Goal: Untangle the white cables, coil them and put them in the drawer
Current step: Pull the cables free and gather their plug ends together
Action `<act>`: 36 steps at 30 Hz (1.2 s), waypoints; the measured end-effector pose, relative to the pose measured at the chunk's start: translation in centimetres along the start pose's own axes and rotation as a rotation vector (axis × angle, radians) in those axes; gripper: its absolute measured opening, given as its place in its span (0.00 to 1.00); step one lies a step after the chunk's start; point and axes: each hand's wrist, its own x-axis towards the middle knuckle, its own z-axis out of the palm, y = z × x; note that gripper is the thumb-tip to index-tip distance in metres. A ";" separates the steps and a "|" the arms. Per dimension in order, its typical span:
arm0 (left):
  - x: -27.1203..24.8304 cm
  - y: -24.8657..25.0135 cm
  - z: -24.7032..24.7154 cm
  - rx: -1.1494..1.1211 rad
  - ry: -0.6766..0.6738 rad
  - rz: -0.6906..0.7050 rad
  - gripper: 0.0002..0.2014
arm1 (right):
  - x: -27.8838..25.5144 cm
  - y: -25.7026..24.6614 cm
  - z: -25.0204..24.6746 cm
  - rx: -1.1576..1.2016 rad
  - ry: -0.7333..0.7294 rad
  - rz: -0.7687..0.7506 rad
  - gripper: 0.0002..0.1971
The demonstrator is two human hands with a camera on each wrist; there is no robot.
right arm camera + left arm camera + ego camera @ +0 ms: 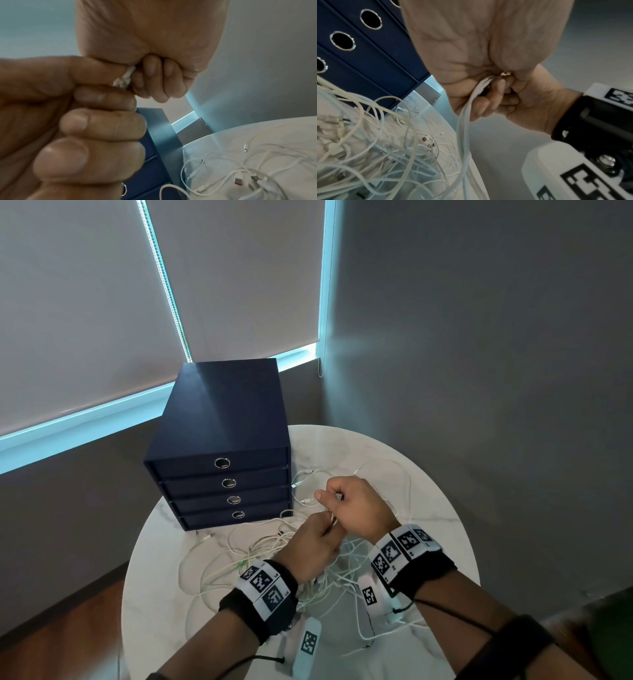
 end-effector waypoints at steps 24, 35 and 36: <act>0.8 -0.6 -2.6 -0.678 0.439 -0.146 0.13 | -4.7 4.2 4.3 0.298 -0.295 0.107 0.17; 1.4 -3.6 -3.3 -0.586 0.488 -0.246 0.08 | -0.3 8.9 -0.9 -0.084 -0.604 0.464 0.13; 1.4 -3.7 -3.1 -0.567 0.459 -0.242 0.07 | 0.4 9.8 -1.3 -0.191 -0.555 0.471 0.14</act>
